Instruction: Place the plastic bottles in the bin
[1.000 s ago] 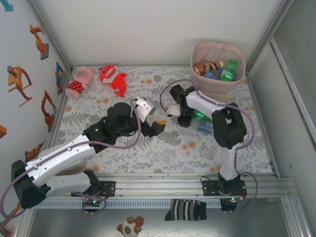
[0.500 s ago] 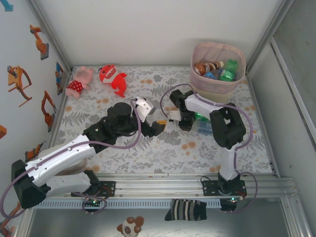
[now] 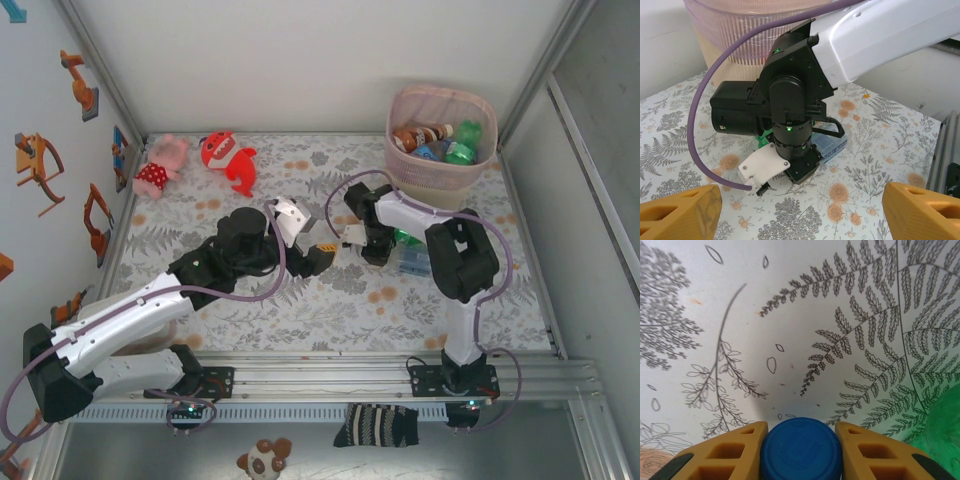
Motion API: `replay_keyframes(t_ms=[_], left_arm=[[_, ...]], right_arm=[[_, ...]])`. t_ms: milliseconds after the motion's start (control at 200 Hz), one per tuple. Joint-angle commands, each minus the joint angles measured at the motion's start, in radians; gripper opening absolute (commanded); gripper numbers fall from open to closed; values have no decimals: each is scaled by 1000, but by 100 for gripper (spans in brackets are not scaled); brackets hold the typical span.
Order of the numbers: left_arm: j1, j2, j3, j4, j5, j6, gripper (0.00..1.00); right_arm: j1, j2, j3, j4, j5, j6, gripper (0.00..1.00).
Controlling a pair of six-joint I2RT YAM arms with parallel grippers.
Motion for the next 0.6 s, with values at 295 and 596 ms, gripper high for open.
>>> replay_keyframes(t_ms=[295, 596], left_arm=[[6, -16, 4, 4, 3, -10, 83], [6, -5, 6, 13, 7, -12, 83]], right_arm=[[7, -287, 38, -26, -345, 112, 19], [1, -537, 99, 167, -434, 283, 9]])
